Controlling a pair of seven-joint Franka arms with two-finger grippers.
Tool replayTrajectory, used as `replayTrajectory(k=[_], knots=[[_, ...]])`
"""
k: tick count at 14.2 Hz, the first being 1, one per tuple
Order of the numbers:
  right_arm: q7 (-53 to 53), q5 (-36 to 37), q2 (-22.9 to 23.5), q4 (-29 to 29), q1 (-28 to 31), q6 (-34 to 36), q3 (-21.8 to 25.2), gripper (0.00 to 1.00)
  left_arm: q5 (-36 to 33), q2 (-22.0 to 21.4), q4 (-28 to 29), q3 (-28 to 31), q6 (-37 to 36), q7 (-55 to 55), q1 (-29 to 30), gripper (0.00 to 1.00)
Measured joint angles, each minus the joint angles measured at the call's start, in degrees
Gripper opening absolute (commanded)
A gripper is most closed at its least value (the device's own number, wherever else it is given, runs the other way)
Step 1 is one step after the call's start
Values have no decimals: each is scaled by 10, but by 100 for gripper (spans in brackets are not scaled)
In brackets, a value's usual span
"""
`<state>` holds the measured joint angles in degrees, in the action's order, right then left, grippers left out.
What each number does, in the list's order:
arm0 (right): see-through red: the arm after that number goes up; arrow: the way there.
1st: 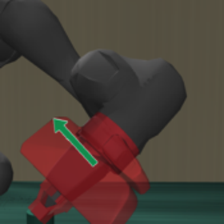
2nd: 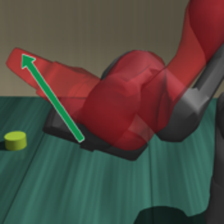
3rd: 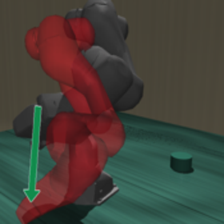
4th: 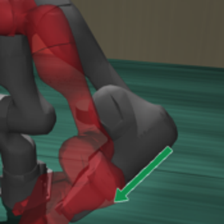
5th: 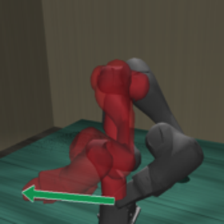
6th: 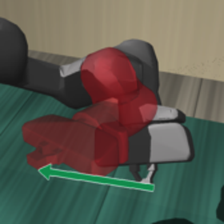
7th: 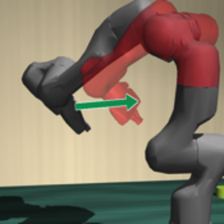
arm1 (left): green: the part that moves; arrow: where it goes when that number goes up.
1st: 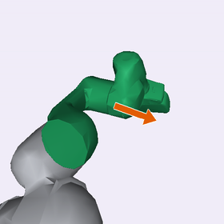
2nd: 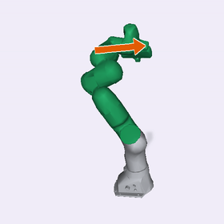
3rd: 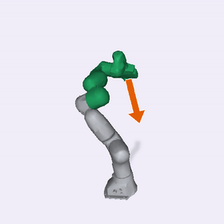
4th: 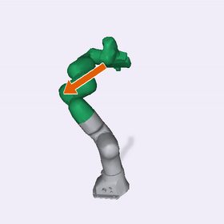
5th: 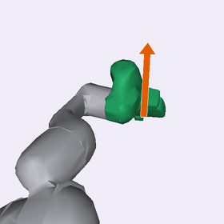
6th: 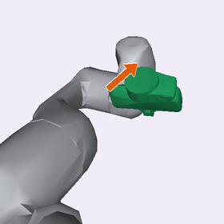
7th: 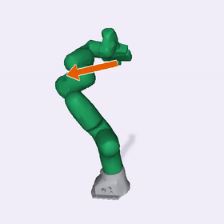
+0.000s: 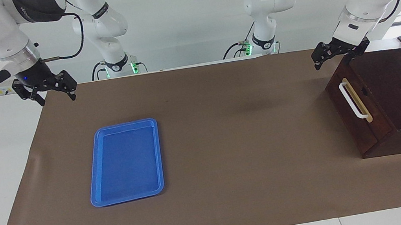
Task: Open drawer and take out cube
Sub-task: 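Grasp the white drawer handle with the left gripper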
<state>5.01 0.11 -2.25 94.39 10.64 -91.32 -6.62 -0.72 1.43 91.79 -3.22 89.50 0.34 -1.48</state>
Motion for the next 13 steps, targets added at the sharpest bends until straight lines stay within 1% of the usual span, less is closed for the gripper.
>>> replayTrajectory(k=[7, 9, 13], knots=[[0, 0, 0, 0, 0, 0, 0, 100, -3, -3, 2, 1, 7, -1, 3, 100], [0, 0, 0, 0, 0, 0, 0, 100, -29, -7, 21, 0, 53, -1, 3, 100], [0, 0, 0, 0, 0, 0, 0, 100, -88, -13, 103, -2, 162, -1, 2, 100]])
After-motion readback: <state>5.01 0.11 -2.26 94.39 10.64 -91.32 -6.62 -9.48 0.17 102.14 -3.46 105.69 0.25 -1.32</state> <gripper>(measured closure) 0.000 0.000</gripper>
